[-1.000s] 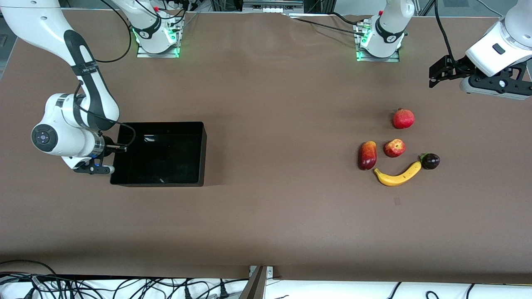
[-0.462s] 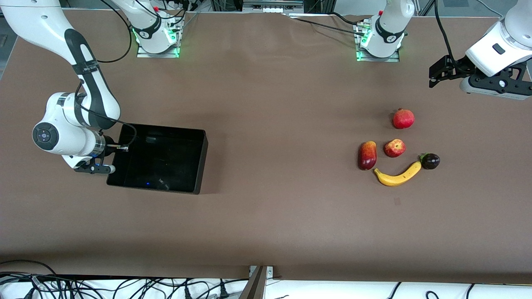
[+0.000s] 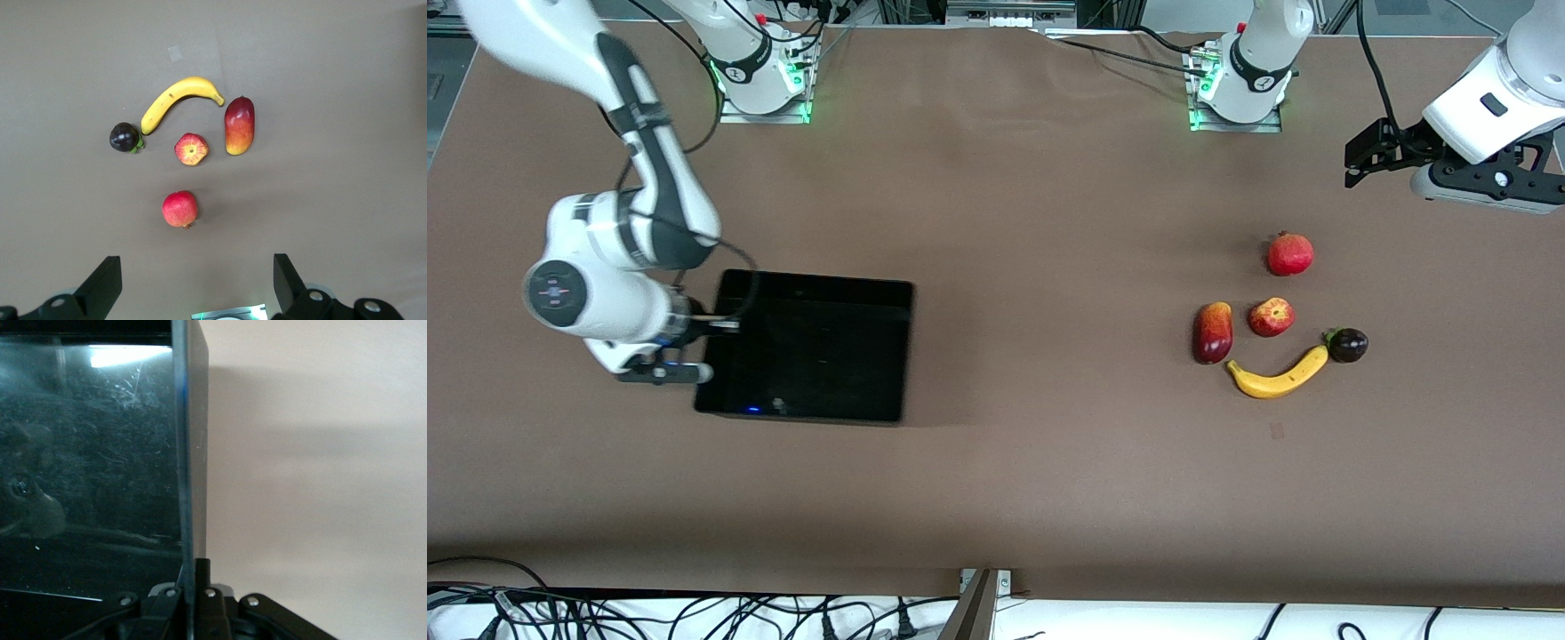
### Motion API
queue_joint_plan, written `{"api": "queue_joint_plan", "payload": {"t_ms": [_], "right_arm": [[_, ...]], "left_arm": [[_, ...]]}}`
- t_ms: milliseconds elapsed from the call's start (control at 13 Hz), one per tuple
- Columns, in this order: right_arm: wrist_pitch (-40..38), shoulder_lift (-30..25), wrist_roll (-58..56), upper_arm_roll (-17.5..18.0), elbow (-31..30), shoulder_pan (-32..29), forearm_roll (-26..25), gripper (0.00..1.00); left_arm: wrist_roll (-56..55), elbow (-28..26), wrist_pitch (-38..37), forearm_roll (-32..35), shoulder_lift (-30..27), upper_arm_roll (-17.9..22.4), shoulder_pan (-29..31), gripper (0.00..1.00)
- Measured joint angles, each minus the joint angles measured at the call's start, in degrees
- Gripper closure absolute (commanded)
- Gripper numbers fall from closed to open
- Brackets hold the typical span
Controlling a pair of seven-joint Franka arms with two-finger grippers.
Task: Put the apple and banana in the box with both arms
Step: 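Push the black box toward the fruit with the right gripper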
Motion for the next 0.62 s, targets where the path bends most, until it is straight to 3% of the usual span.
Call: {"api": "queue_joint_plan", "payload": {"t_ms": [231,615], "right_arm": [[-0.6,3.2,7.4,0.2,6.3,11.4,6.1,1.0],[1.9,9.5,18.3,0.3,11.9,26.2,6.9,1.0]], "left_arm": [[0.0,0.0,0.0,0.0,0.0,0.0,0.0,0.0],[0.0,0.0,0.2,0.0,0.0,0.0,0.0,0.0]]}}
